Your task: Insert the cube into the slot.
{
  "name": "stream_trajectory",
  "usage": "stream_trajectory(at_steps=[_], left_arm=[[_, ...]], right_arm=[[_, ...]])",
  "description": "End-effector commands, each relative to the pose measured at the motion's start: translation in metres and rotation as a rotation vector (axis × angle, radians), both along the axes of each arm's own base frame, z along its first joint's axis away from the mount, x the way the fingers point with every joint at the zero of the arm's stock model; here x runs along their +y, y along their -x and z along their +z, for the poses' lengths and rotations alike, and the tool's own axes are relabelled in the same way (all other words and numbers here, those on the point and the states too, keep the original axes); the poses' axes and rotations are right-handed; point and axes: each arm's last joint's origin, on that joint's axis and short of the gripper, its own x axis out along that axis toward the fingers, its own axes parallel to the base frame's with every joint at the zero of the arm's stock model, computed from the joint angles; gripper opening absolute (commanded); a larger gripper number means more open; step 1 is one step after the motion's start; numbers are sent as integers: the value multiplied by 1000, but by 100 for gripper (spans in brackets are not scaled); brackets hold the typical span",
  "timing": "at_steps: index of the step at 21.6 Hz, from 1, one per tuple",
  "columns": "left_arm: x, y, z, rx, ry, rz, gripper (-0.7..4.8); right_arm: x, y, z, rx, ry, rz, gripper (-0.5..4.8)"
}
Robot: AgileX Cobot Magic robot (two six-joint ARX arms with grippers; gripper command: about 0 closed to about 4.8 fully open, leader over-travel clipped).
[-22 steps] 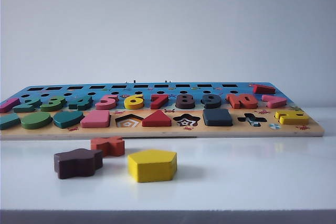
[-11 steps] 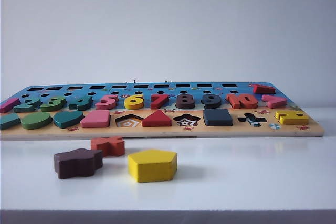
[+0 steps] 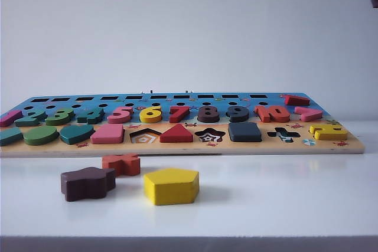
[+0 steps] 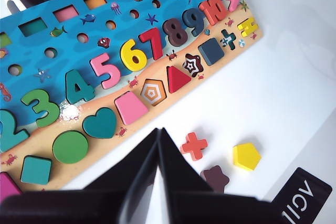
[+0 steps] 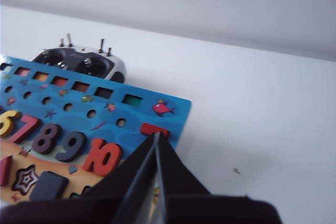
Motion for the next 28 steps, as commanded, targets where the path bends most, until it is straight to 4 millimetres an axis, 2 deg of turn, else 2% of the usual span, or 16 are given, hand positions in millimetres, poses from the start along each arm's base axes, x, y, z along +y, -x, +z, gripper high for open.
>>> stream_trajectory(at_steps=[1,7,14,17,19,28], left_arm=[[3,5,7,-59,28,5,17],[17,17,19,-183,85,79,17],[39,36,27,-325,121,245,17],[43,41,22,-351,119,291,17],[48,46,11,-383,97,376,17],[55,39,-16,-476,49,577,17]], right_arm=[[-10,7,-7,-29,-54,-85,-2],[-25,27,-24,-109,-60,-193,-4],[-30,46,-36,-227,-67,-248,-5],[-31,48,-43,-232,-68,-254,-5],[-31,47,-54,-212,-101,-270,-4],[-32,45,-73,-217,-121,-298,-4]])
